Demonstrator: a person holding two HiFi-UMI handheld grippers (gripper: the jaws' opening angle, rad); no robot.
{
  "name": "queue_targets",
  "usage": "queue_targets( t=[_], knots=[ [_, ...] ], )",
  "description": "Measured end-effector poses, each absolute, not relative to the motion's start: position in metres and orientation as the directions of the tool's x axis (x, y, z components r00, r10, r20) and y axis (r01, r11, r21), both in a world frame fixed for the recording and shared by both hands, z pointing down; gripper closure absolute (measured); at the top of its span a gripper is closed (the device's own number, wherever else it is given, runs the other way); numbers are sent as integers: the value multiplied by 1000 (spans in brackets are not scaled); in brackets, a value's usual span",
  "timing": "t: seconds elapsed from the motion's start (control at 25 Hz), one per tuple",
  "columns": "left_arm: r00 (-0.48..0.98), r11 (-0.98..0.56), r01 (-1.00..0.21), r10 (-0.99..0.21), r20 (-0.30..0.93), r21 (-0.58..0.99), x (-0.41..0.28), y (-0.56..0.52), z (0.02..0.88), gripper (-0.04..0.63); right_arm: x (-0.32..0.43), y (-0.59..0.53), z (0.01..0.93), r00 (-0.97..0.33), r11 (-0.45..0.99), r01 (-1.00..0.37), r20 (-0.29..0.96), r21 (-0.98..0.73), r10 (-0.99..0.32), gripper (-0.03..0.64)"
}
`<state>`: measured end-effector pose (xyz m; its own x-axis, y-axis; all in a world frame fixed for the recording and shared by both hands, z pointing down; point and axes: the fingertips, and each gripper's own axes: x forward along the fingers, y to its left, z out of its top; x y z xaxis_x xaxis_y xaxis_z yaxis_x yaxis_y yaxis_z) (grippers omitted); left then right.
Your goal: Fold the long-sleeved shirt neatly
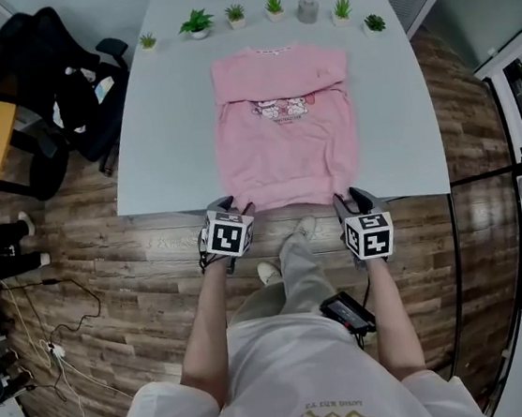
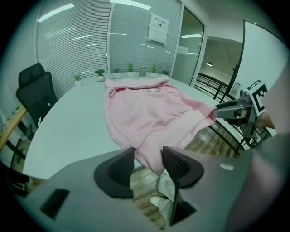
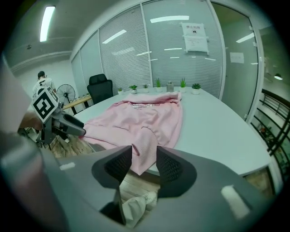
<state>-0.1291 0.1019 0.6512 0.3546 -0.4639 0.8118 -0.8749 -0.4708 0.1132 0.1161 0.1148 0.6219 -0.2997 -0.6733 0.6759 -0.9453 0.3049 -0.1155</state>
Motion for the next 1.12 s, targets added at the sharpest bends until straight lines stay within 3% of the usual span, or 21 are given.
queue_targets(
  t=[0.16,0.48,1.12],
  knots=[
    [330,-430,-895,-470,819,114,-135,98,652,445,122,112,629,-247,277,-958,698,-72,-672,592],
    [350,-416,-897,-464,814,148,-139,101,643,543,124,115,617,-297,269,-952,671,-148,-680,594],
    [431,-415,-882,-517,740,224,-149,99,576,560,127,122,560,-367,292,-930,578,-223,-729,595]
  ],
)
